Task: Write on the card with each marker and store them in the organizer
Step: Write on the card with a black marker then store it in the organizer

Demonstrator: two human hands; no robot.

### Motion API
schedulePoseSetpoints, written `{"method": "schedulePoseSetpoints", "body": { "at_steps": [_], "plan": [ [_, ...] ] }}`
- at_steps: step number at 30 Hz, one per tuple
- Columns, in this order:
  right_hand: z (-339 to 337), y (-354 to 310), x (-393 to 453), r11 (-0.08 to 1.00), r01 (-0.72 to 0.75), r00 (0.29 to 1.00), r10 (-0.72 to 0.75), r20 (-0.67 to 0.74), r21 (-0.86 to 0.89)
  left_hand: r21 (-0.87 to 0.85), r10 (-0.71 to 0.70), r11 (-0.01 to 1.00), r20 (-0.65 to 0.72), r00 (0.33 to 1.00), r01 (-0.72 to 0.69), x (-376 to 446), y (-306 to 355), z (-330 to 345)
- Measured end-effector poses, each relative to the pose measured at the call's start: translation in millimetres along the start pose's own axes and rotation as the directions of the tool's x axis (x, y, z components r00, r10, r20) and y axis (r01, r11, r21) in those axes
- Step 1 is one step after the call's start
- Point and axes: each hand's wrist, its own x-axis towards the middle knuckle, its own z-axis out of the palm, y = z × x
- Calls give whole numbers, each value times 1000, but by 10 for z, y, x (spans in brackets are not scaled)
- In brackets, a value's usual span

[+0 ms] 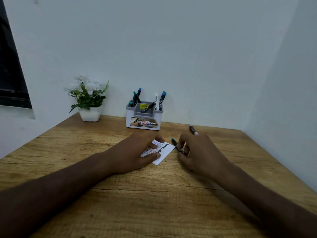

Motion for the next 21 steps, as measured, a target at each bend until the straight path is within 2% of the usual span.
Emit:
{"method": "schedulePoseSetpoints", "body": {
  "at_steps": [5,7,9,11,13,16,18,21],
  "plan": [
    [57,-6,8,995,-97,995,96,24,17,11,3,1000,4,1000,-3,-7,4,2],
    [46,-40,23,995,-87,995,89,-43,45,14,1,1000,7,1000,-1,-4,1,1],
    [33,-83,36,957,-66,984,109,-139,282,24,6,1000,-5,1000,-6,-2,4,-6],
    [31,-147,26,816,-54,975,168,-147,575,6,22,1000,-23,1000,-21,-12,33,-16],
    [88,-194,0,667,-56,978,186,-92,743,-20,46,999,-22,999,-46,-22,74,-32],
    [164,-218,-26,571,-81,984,174,-23,817,49,82,995,11,997,-83,-15,100,-30],
    [155,-242,-43,439,-95,988,153,30,893,137,85,987,-4,996,-84,-11,103,-22],
    [131,-266,-58,270,-115,989,117,86,956,122,73,990,-74,995,-64,-30,92,-43]
  ]
}}
